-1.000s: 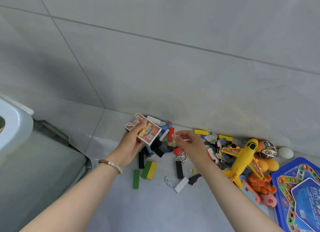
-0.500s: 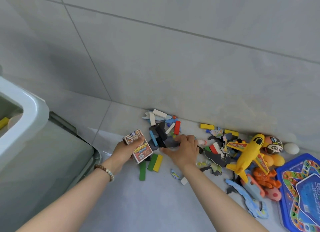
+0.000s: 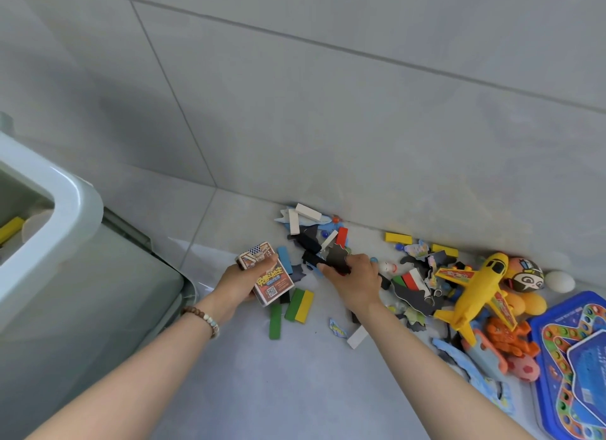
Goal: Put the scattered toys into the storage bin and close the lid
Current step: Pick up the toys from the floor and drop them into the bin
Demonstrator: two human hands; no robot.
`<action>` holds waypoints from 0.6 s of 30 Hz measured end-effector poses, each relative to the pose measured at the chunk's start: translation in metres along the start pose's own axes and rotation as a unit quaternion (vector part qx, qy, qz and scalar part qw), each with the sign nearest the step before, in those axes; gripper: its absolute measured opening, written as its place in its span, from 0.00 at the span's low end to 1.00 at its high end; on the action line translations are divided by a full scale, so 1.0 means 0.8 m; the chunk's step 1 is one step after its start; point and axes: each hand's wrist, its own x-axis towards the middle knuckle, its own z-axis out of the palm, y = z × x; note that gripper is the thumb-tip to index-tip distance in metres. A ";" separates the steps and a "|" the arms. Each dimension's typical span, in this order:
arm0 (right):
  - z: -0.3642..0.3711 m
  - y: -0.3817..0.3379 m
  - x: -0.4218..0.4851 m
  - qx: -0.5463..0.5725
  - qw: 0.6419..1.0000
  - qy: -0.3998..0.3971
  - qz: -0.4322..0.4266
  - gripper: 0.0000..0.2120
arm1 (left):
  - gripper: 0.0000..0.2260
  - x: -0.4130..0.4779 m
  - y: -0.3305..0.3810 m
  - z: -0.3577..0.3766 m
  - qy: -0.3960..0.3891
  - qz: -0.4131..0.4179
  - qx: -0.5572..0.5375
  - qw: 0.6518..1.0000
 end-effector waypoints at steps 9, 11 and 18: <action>-0.087 -0.025 -0.044 0.199 0.977 -0.074 0.014 0.12 | 0.14 -0.052 0.040 -0.003 -0.045 0.009 -0.014 0.999; -0.128 -0.053 -0.066 0.216 0.974 -0.070 -0.013 0.11 | 0.12 -0.083 0.071 -0.003 -0.069 0.039 -0.018 0.997; -0.233 -0.205 -0.176 0.288 0.943 -0.119 -0.120 0.06 | 0.07 -0.253 0.182 -0.065 -0.108 0.157 -0.035 0.981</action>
